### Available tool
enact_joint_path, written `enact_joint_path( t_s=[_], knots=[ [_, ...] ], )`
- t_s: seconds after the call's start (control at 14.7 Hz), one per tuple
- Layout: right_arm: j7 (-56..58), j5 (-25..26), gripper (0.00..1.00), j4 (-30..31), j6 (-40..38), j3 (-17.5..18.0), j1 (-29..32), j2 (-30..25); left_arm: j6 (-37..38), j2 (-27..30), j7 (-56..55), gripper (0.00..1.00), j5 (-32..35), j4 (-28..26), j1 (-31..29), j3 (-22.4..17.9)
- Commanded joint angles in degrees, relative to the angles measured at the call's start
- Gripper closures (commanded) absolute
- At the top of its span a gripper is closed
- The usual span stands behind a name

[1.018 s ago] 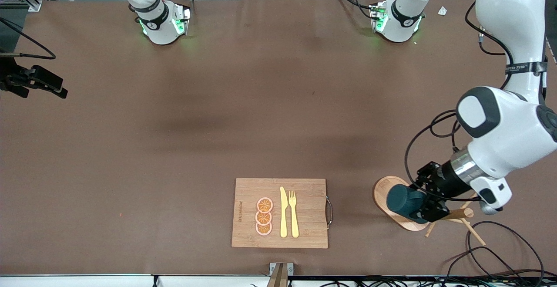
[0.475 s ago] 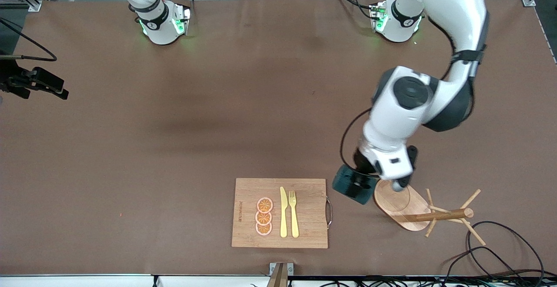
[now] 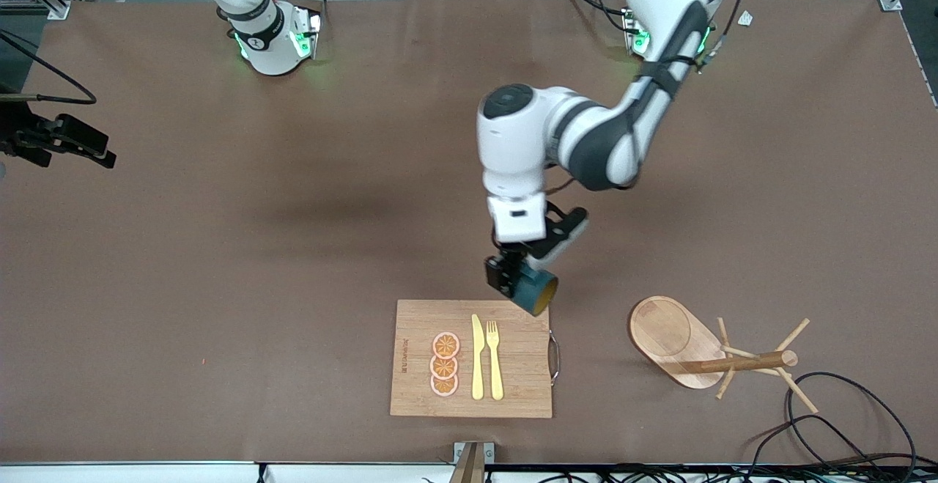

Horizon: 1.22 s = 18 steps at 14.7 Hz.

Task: Transfer cup from left to right arm and place
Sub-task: 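Carry the teal mug with the left gripper toward the table middle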

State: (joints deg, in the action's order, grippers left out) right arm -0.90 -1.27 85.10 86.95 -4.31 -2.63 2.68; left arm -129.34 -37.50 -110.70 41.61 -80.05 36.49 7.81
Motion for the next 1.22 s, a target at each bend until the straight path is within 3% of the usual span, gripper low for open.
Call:
enact_joint_path(
  t_s=[0.0,0.48,0.68,1.15],
  knots=[
    [-0.77,0.56,0.00,0.24,0.32,0.26,0.26,0.31,2.85,-2.48,-6.09,0.34,9.33,0.42,5.32,-0.87],
    [-0.59,0.74,0.00,0.16,0.33,0.26,0.44,0.40,13.75,-9.50,-13.83,0.34,24.99,0.25,18.77,-0.96],
    [-0.33,0.74,0.00,0.07,0.24,0.26,0.52,0.40,16.40,-12.68,-23.21,0.33,35.26,0.08,21.95,-0.96],
    [-0.24,0.56,0.00,-0.11,0.15,0.17,0.79,0.66,20.53,-17.42,-24.74,0.34,42.58,-0.80,28.10,-0.96]
  ],
)
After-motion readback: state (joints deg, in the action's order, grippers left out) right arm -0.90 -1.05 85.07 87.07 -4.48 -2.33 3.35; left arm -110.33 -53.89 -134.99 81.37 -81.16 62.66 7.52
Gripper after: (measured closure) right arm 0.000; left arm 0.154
